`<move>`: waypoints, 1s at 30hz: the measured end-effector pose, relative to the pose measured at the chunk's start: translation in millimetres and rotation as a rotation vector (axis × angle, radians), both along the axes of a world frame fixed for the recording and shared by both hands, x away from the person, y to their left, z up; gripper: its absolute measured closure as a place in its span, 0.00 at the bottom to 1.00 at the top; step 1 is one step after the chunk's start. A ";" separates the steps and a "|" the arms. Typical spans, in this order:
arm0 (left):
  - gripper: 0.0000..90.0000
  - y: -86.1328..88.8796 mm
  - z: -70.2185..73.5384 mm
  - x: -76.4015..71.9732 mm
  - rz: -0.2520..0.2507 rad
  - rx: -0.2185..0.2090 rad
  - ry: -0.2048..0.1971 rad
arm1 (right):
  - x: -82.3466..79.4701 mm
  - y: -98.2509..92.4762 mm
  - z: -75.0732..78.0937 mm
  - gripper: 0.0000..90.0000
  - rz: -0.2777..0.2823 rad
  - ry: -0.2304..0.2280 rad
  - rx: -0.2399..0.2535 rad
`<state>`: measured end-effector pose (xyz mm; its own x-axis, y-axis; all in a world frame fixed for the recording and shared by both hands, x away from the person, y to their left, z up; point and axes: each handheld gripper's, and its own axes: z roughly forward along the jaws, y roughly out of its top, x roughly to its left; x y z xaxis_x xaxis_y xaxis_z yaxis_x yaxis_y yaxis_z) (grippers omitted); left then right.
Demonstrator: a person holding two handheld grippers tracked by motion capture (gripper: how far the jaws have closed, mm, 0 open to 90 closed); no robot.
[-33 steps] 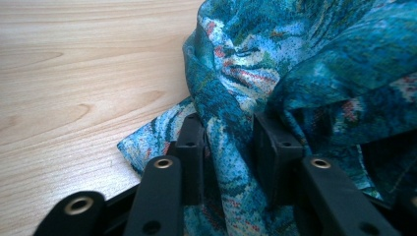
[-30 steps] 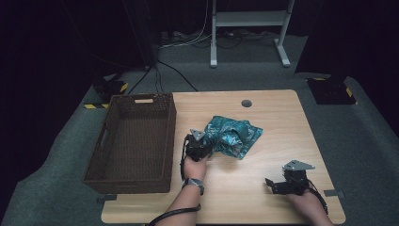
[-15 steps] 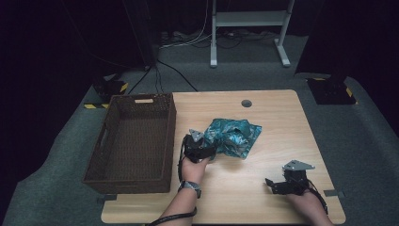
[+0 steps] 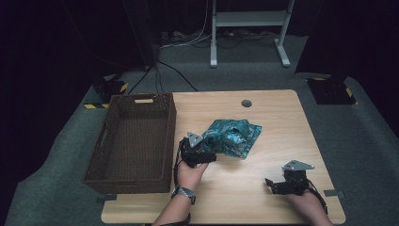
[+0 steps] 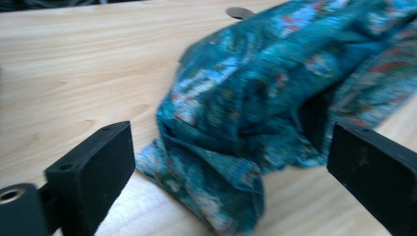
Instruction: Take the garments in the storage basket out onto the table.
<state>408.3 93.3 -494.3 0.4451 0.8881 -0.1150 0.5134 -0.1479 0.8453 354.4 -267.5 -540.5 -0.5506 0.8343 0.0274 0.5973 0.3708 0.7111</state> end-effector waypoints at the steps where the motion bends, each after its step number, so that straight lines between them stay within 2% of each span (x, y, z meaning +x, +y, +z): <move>1: 0.03 0.1 0.5 -1.9 -0.017 0.000 0.004 | 0.0 0.0 0.0 0.00 0.000 0.000 0.000; 8: 0.00 1.0 3.8 -16.3 -0.092 0.004 -0.018 | -0.1 0.3 0.0 0.00 0.000 0.000 -0.003; 12: 0.00 1.9 0.4 -25.6 -0.119 0.004 -0.026 | -0.1 0.2 0.0 0.00 0.001 -0.001 -0.003; 19: 0.00 8.4 -17.3 -45.8 -0.151 0.010 0.020 | -0.3 0.6 0.0 0.00 -0.001 0.001 -0.003; 28: 0.00 10.4 -40.4 -67.0 -0.170 0.061 0.073 | -0.5 1.2 -0.1 0.00 -0.001 -0.001 -0.012; 30: 0.00 9.1 -42.8 -71.7 -0.174 0.092 0.081 | -0.7 1.3 -0.1 0.00 -0.002 -0.002 -0.013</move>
<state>336.6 102.4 -537.0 0.5849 0.8072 -0.0792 0.5396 -0.3144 0.7810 353.7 -266.2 -540.7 -0.5492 0.8356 0.0159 0.5969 0.3788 0.7073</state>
